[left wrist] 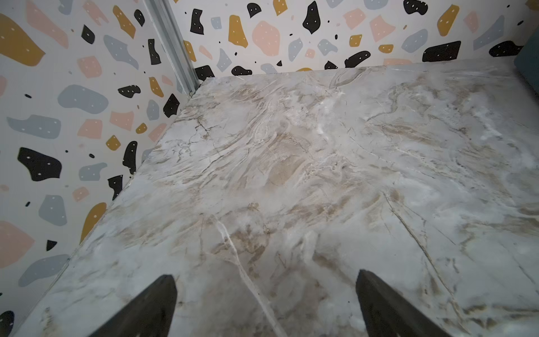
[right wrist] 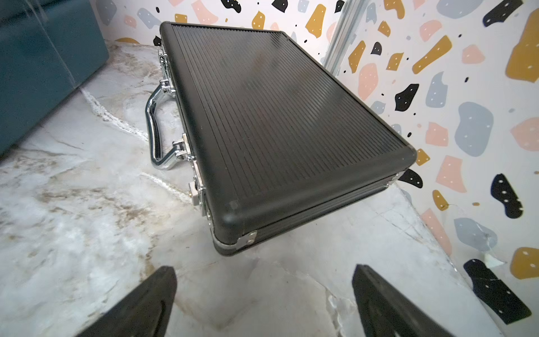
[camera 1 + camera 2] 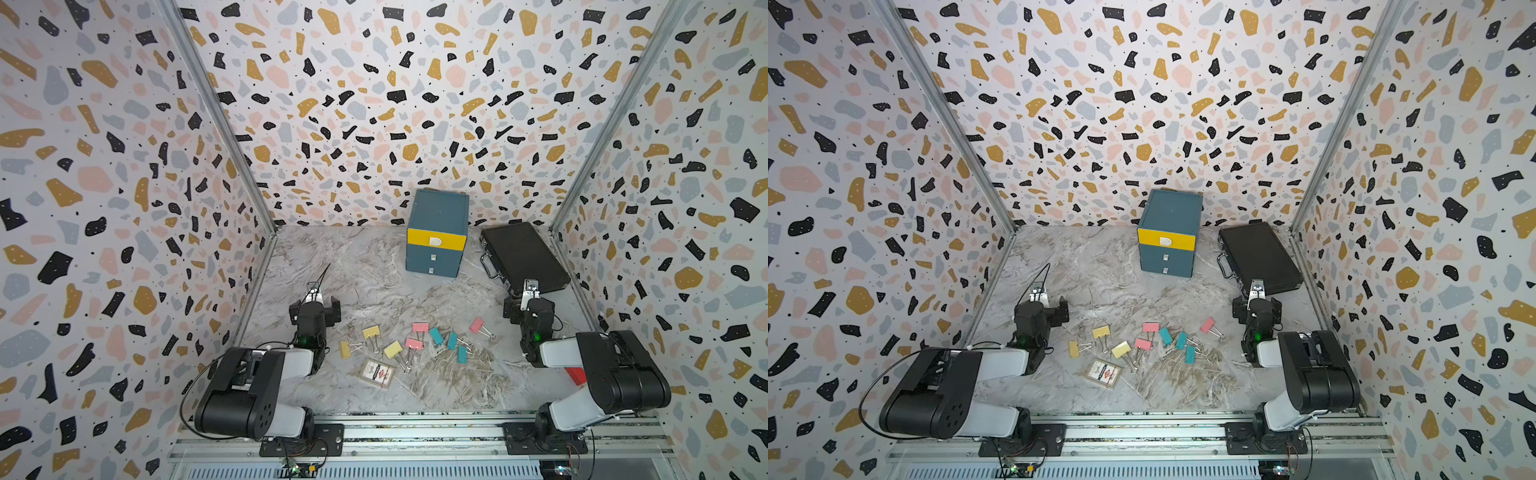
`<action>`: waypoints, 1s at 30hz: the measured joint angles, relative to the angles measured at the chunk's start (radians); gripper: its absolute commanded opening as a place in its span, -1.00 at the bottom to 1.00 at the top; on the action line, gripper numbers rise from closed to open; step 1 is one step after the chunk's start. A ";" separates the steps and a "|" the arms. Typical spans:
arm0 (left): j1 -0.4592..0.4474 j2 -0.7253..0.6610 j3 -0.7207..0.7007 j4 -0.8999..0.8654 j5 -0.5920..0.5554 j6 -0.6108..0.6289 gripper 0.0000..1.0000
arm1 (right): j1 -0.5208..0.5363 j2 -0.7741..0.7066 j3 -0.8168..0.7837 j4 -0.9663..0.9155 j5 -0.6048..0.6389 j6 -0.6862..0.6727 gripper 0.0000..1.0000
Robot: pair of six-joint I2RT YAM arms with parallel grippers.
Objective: Put the binder clips in the drawer according to color
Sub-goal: Open the drawer in the storage box.
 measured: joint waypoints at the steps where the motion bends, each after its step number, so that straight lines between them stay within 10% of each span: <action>1: 0.000 0.000 0.000 -0.002 0.005 0.002 0.99 | 0.000 0.000 0.000 0.000 0.000 0.000 1.00; 21: -0.005 -0.003 0.000 -0.002 0.023 0.011 0.99 | 0.000 0.000 0.000 0.000 0.000 0.000 1.00; 27: -0.226 -0.285 0.081 -0.274 -0.084 0.077 0.99 | 0.032 -0.198 0.045 -0.241 0.033 0.004 1.00; 30: -0.294 -0.404 0.279 -0.473 -0.093 -0.116 0.99 | 0.046 -0.359 0.203 -0.454 0.065 0.150 1.00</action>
